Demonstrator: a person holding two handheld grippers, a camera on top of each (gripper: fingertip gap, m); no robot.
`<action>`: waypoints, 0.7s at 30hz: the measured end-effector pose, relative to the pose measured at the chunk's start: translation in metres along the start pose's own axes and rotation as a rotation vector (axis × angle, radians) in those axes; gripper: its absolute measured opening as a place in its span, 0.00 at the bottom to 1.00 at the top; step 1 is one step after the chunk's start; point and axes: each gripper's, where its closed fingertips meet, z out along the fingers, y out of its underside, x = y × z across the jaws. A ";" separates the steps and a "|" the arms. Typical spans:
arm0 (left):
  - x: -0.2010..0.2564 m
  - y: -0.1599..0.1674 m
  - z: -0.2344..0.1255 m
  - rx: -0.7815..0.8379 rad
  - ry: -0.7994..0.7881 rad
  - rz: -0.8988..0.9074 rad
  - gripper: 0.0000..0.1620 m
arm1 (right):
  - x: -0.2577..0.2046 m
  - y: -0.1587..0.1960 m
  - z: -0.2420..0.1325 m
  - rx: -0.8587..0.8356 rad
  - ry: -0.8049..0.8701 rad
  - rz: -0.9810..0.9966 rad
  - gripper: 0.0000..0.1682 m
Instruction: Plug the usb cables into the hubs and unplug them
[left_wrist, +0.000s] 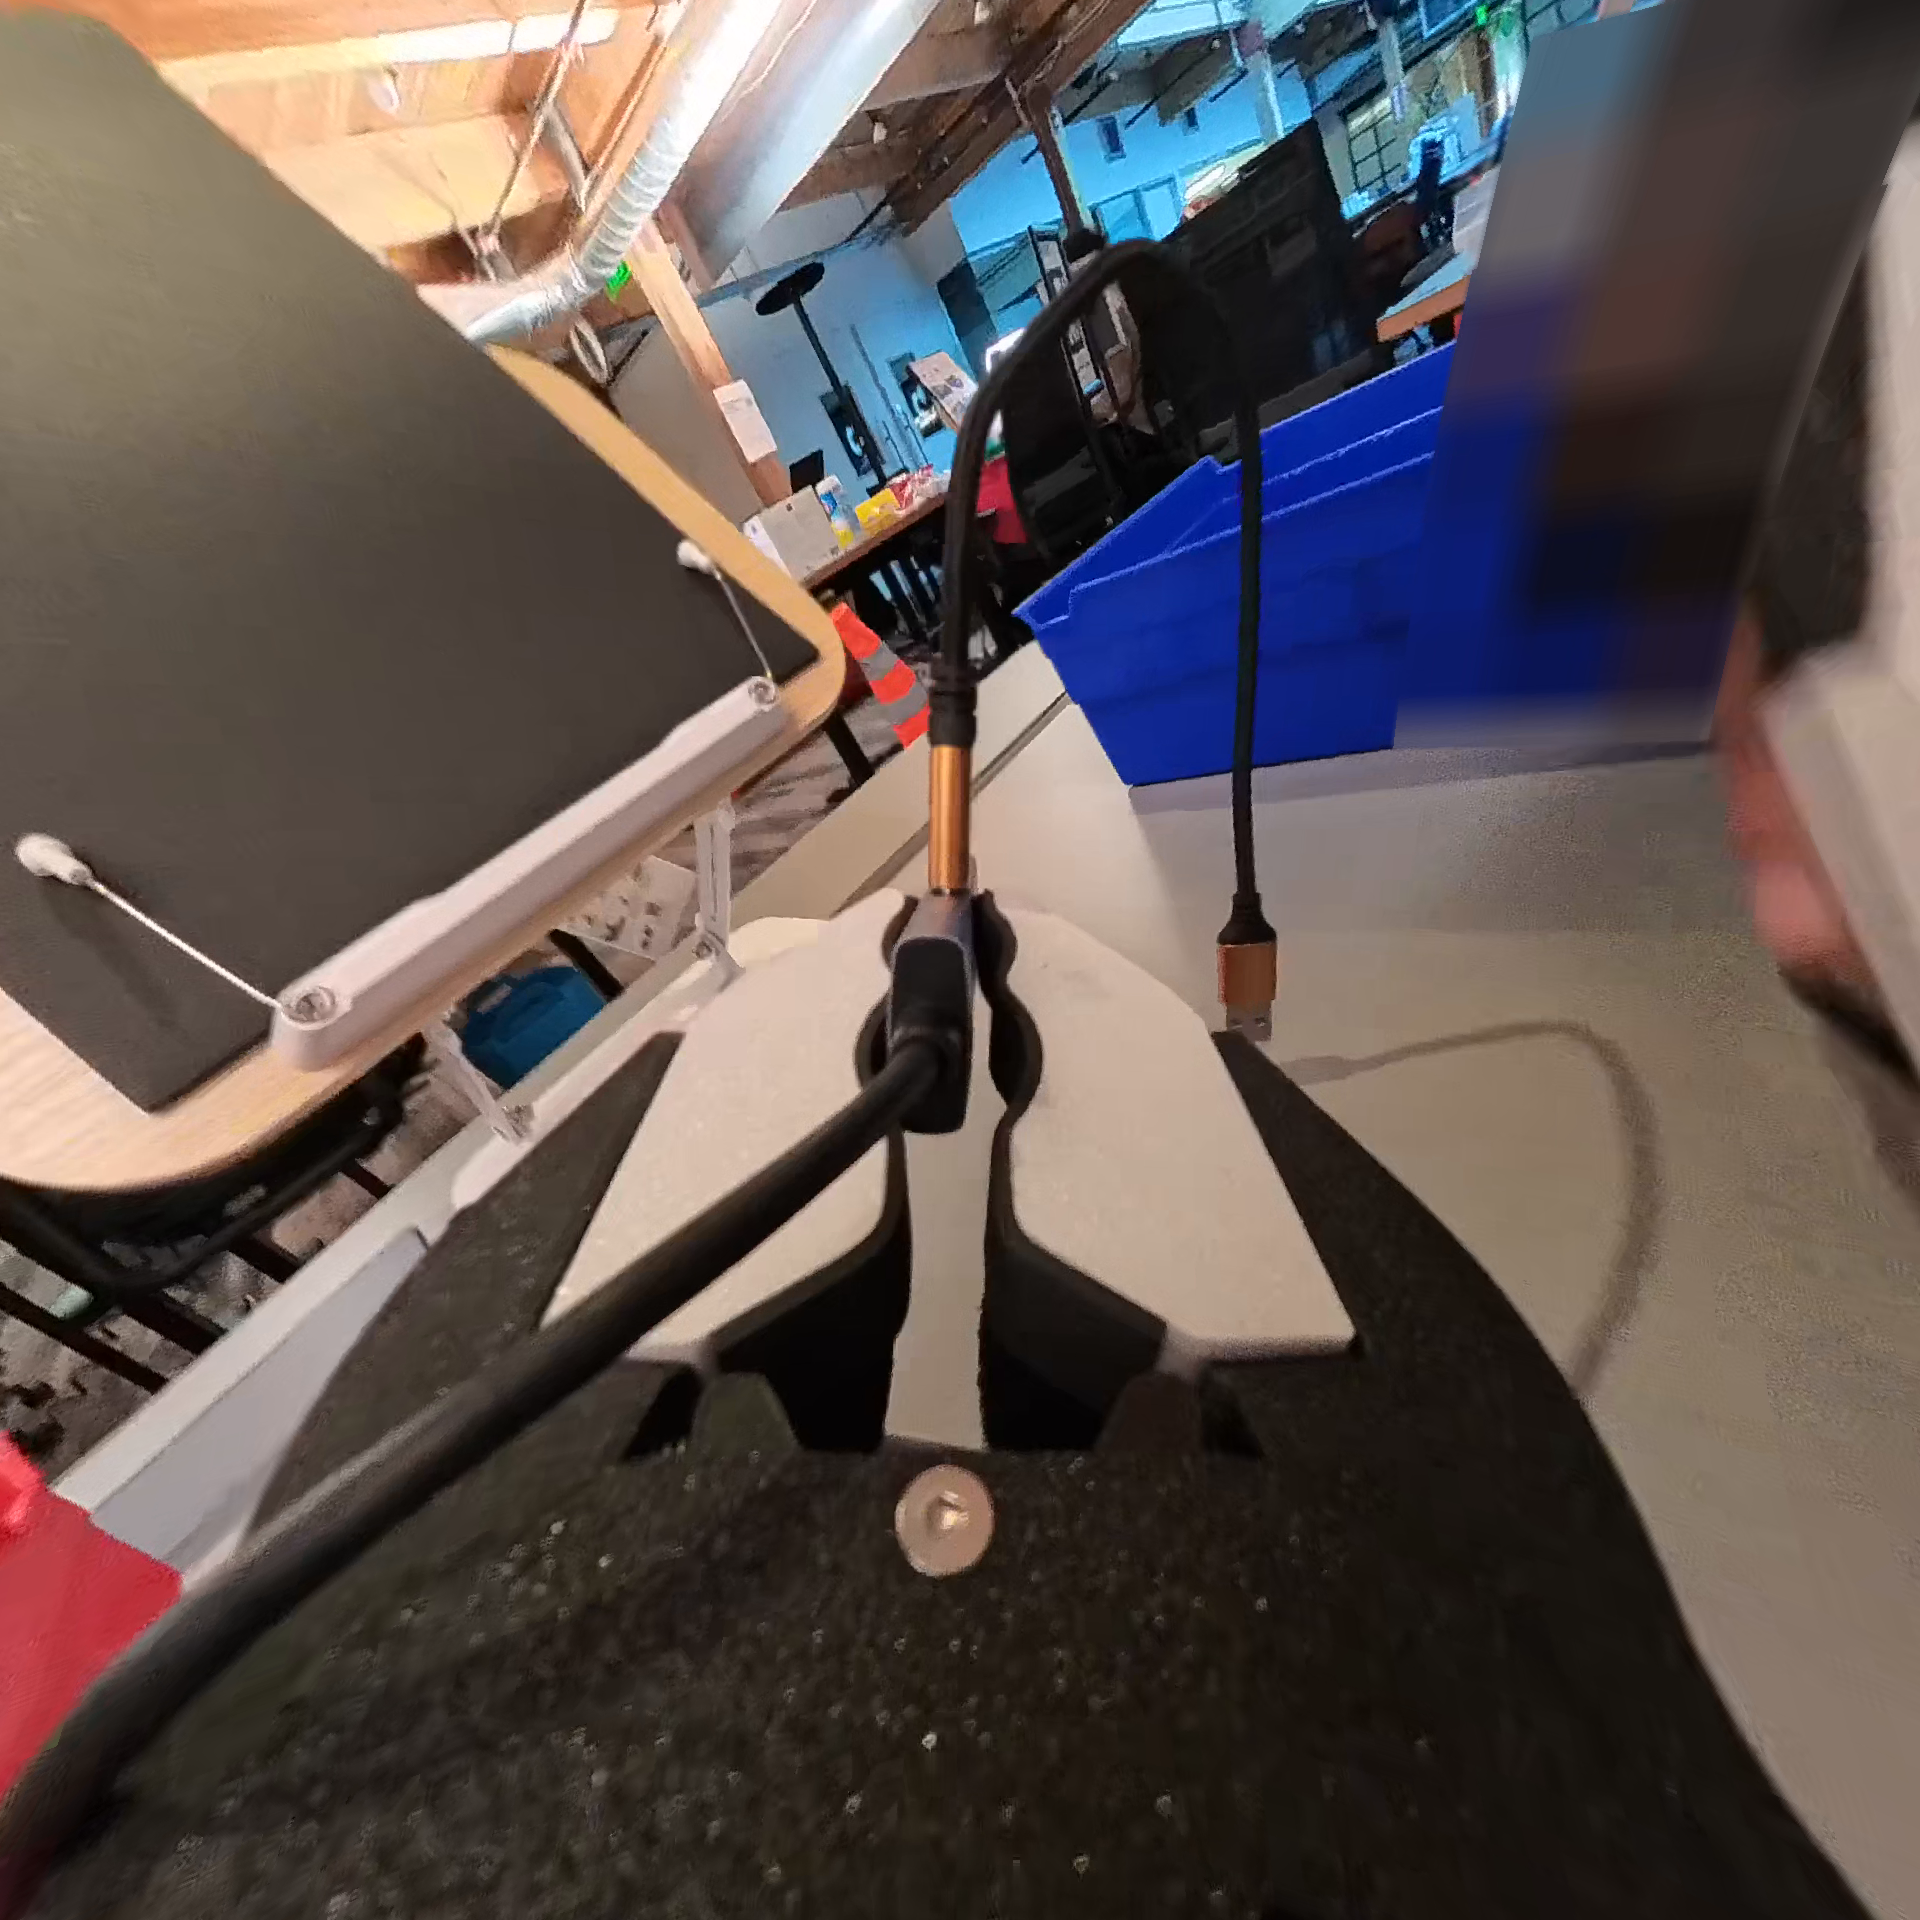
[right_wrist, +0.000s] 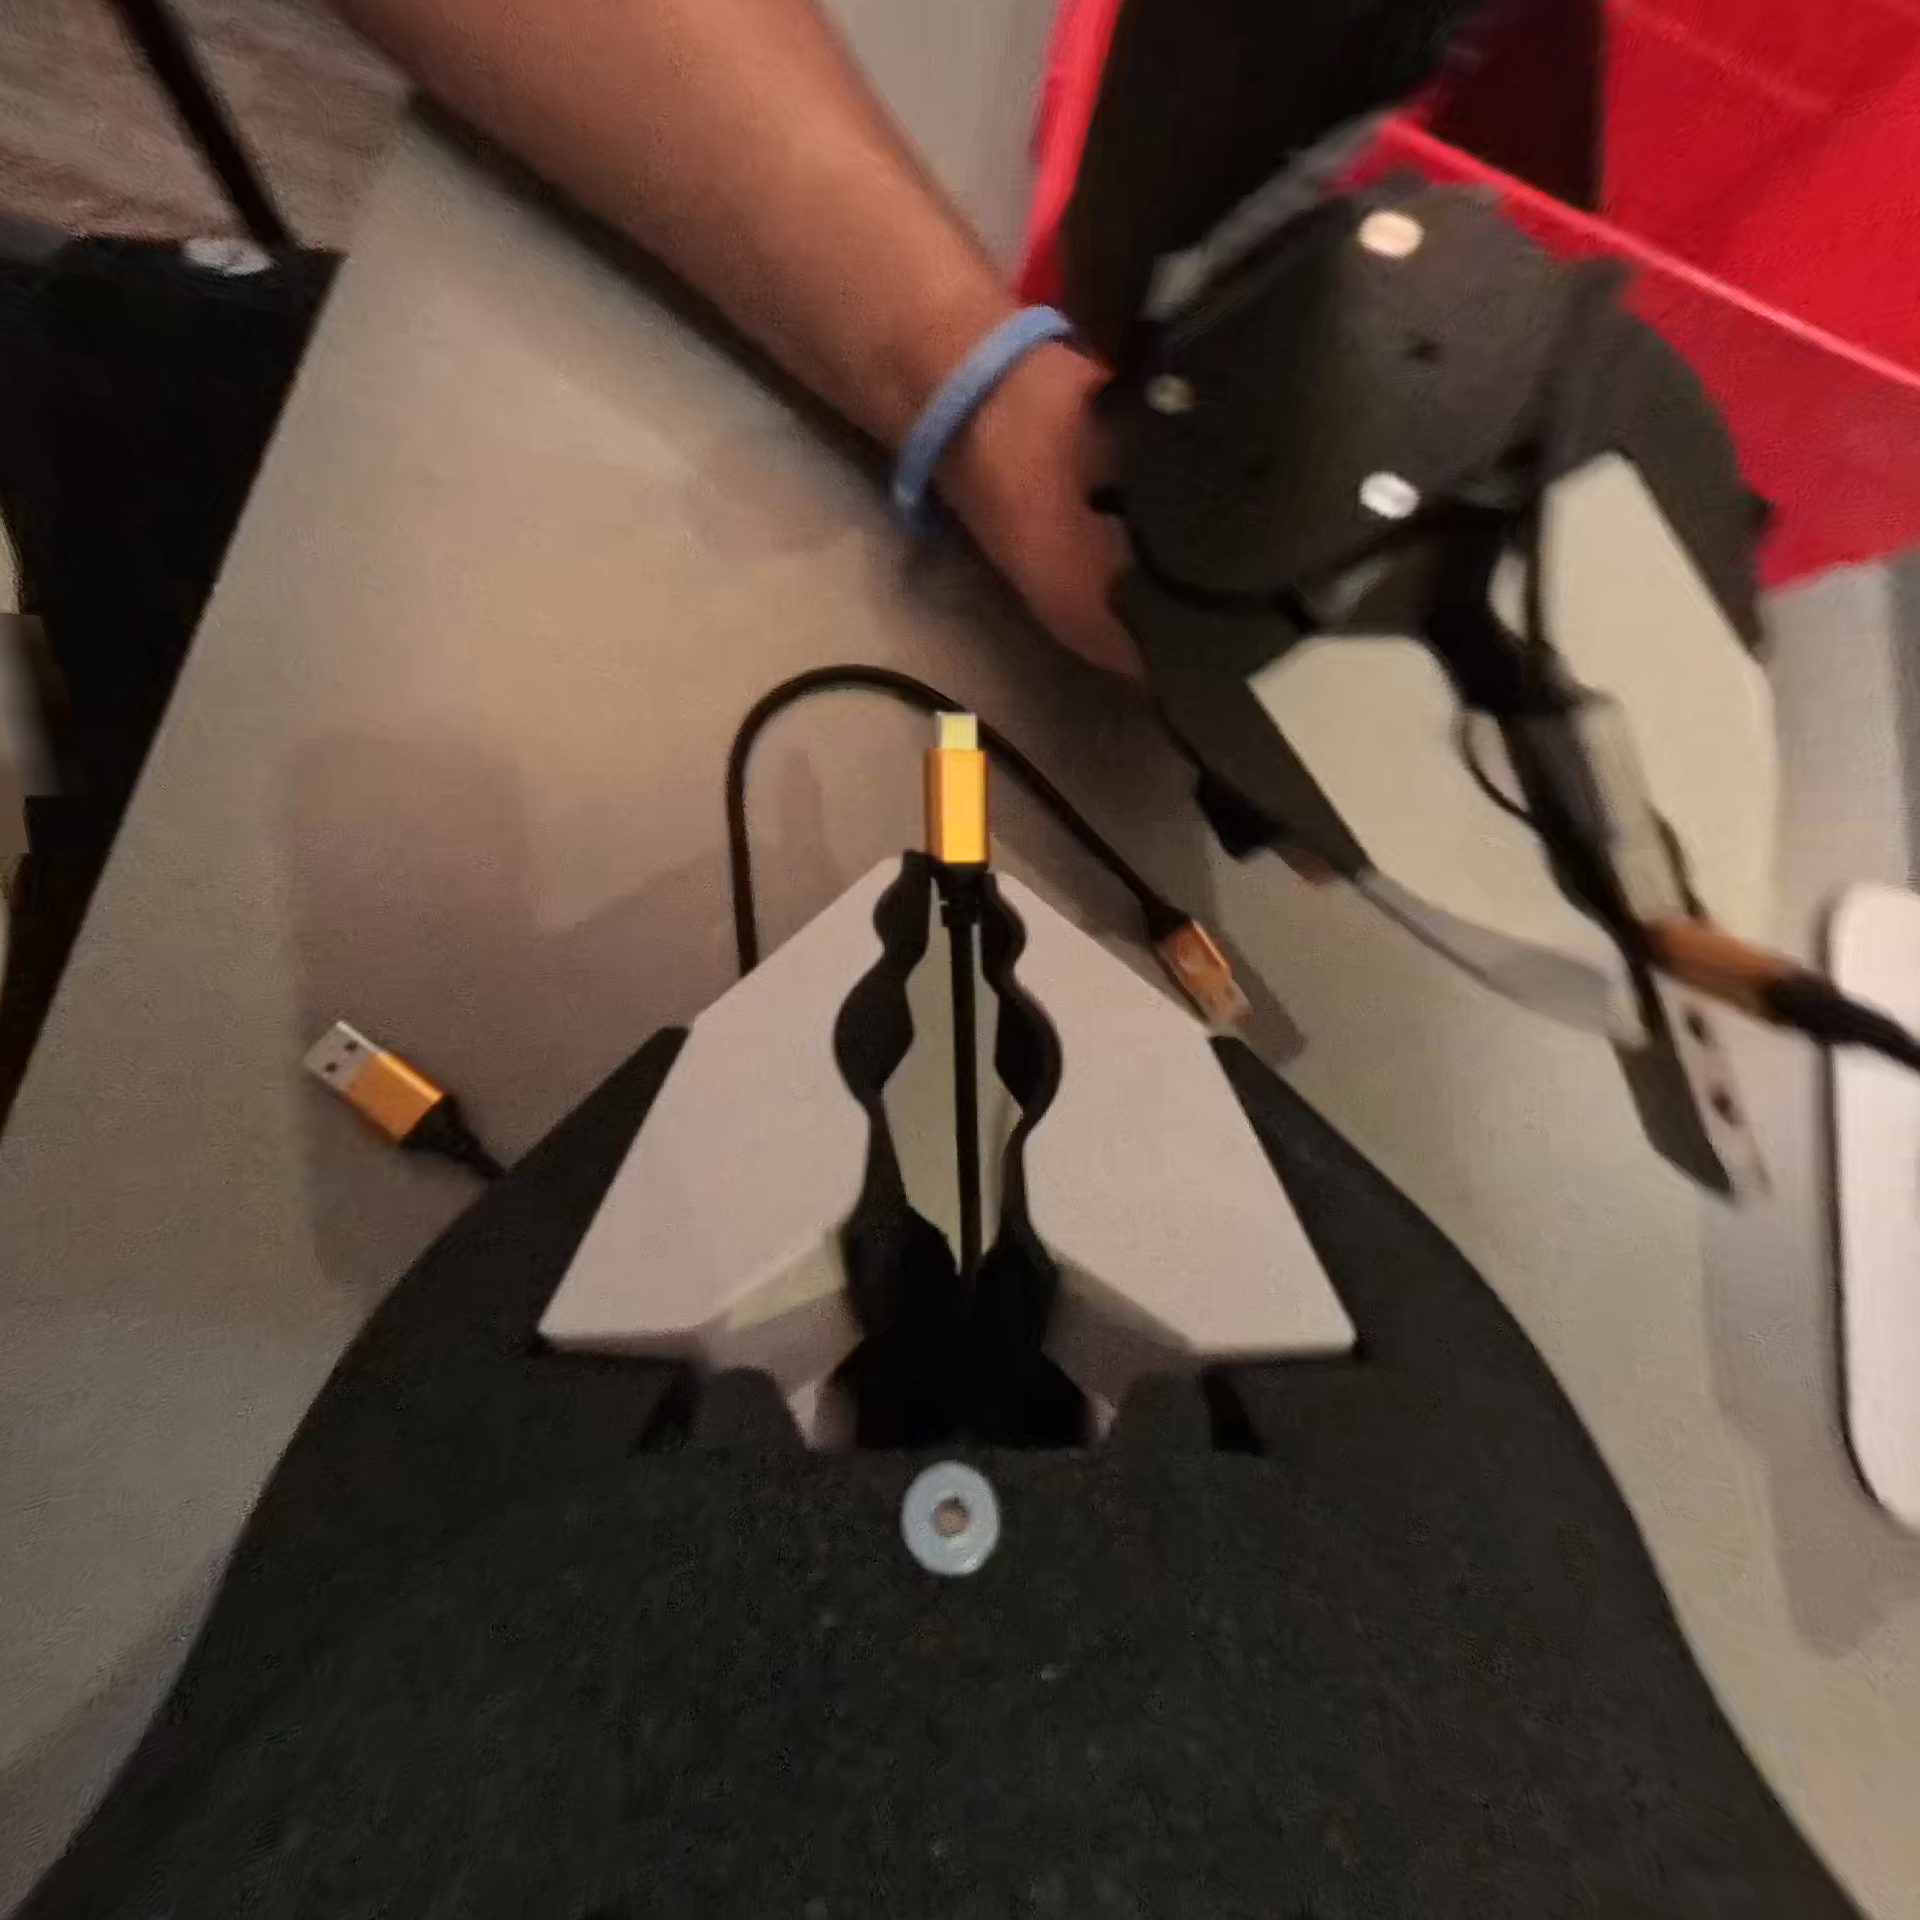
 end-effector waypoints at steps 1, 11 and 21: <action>0.002 -0.003 -0.001 0.017 0.002 0.037 0.06 | 0.010 0.006 -0.015 -0.003 0.093 0.067 0.04; 0.056 -0.017 -0.004 0.051 0.030 0.691 0.06 | 0.024 0.039 -0.121 0.009 0.603 0.413 0.04; 0.097 -0.019 -0.006 0.086 0.069 1.095 0.06 | 0.010 0.075 -0.071 -0.282 0.366 0.545 0.04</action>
